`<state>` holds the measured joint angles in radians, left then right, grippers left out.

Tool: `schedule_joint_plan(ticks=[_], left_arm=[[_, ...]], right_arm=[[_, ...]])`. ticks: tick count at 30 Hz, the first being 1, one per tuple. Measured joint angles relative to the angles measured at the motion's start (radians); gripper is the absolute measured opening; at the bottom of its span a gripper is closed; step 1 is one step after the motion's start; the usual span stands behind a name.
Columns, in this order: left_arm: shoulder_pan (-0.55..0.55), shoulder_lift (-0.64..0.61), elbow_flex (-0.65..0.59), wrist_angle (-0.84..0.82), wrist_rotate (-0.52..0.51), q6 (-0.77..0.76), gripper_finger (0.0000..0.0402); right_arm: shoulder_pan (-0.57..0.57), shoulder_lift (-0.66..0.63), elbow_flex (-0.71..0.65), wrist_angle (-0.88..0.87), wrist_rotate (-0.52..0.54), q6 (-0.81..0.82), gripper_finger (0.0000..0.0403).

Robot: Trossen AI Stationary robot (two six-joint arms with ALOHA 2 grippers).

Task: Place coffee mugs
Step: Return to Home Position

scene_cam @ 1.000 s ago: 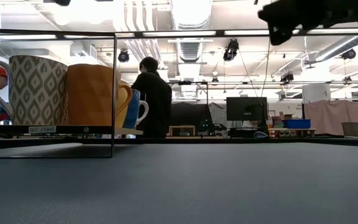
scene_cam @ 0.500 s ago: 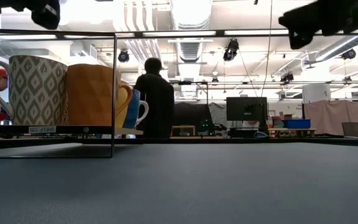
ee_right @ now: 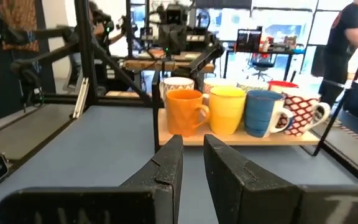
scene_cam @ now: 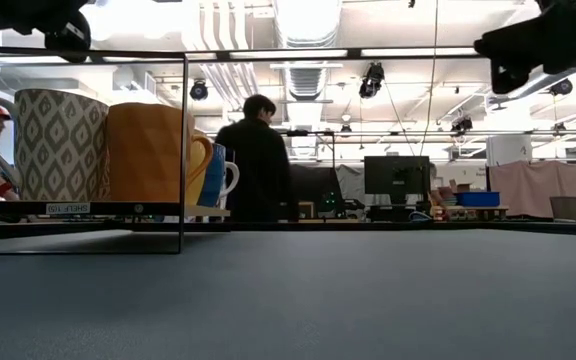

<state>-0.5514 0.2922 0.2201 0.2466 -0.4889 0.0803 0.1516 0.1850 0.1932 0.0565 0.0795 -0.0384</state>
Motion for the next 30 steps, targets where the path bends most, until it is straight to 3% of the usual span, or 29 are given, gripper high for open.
schedule_joint_plan(ticks=[10, 20, 30], left_arm=[[0.000, -0.019, -0.082, 0.096, 0.000, -0.023, 0.0000], [0.000, -0.030, -0.173, 0.199, -0.006, -0.022, 0.0000], [0.004, -0.033, -0.210, 0.227, -0.027, -0.001, 0.0000]], right_arm=[[0.001, -0.183, -0.043, -0.087, -0.008, -0.040, 0.0054], [0.000, -0.173, -0.182, 0.031, -0.005, -0.035, 0.0054], [0.000, -0.184, -0.181, 0.034, -0.004, -0.079, 0.0054]])
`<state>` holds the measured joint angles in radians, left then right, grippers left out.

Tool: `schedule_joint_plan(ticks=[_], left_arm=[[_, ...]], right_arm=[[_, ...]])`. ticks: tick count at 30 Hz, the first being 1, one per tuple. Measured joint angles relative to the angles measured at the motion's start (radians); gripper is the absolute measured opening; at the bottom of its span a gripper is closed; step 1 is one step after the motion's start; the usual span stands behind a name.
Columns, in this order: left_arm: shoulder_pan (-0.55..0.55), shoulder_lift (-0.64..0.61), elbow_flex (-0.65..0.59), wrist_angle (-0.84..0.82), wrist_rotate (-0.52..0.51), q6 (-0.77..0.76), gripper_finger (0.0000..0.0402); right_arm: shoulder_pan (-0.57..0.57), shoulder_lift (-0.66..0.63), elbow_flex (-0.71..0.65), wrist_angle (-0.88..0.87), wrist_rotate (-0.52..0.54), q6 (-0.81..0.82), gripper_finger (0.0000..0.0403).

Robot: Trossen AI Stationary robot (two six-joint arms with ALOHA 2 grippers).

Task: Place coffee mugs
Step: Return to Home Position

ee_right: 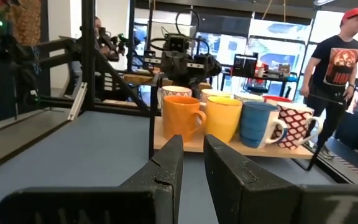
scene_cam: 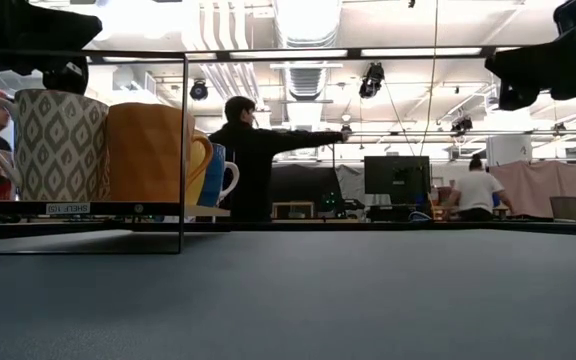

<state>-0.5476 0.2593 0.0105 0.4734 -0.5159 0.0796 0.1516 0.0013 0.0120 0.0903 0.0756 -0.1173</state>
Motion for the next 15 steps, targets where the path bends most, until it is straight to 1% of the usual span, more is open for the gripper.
schedule_joint_plan(ticks=[12, 15], left_arm=[[0.000, 0.003, 0.000, -0.012, -0.001, 0.043, 0.0000], [0.000, 0.003, -0.001, -0.012, -0.015, 0.044, 0.0000]], right_arm=[[0.000, 0.002, 0.000, -0.007, 0.004, -0.007, 0.0054], [0.000, 0.007, 0.000, -0.007, 0.005, 0.003, 0.0054]])
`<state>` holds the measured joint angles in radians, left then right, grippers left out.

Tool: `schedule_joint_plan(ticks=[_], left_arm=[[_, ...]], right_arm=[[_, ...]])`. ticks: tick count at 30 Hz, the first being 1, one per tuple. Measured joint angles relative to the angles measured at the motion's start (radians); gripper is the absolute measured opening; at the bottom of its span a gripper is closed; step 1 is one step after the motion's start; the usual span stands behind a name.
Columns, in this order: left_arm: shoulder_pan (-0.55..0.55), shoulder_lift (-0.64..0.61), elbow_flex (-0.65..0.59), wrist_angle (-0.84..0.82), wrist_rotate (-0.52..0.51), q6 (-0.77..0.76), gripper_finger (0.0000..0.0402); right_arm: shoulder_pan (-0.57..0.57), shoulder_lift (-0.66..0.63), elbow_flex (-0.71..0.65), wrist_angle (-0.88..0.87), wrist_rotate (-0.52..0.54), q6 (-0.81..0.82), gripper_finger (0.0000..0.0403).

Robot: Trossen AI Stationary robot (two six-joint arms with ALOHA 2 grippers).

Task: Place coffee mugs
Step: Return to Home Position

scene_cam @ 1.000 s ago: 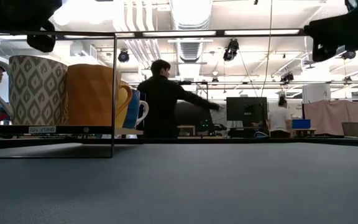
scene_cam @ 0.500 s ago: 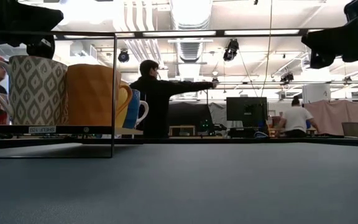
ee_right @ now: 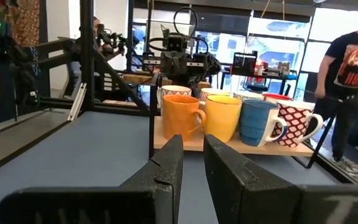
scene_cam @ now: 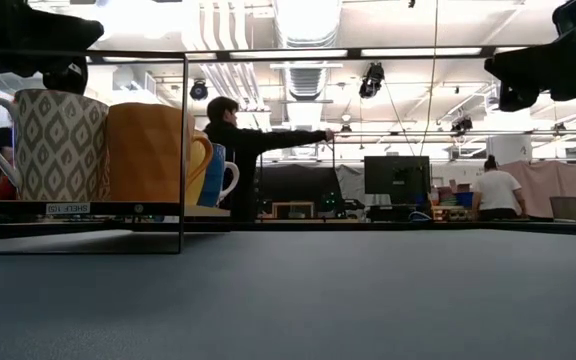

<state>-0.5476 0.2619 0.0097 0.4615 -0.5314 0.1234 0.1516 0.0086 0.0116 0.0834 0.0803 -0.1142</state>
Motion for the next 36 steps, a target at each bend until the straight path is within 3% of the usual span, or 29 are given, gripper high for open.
schedule_joint_plan(ticks=[4, 7, 10, 13, 36], left_arm=[[0.000, 0.000, 0.002, 0.001, -0.077, -0.025, 0.0000], [0.000, 0.000, 0.013, 0.003, -0.197, -0.059, 0.0000], [0.000, 0.003, 0.022, 0.003, -0.264, -0.061, 0.0000], [0.000, 0.005, 0.024, 0.002, -0.266, -0.061, 0.0000], [0.000, 0.007, 0.026, 0.002, -0.266, -0.062, 0.0000]], right_arm=[[0.000, 0.010, 0.000, -0.005, 0.062, 0.058, 0.0054], [0.000, 0.019, 0.000, -0.030, 0.136, 0.177, 0.0054], [0.001, 0.027, 0.000, -0.034, 0.144, 0.303, 0.0054], [0.001, 0.032, 0.000, -0.035, 0.146, 0.357, 0.0054], [0.001, 0.034, -0.001, -0.039, 0.148, 0.315, 0.0054]])
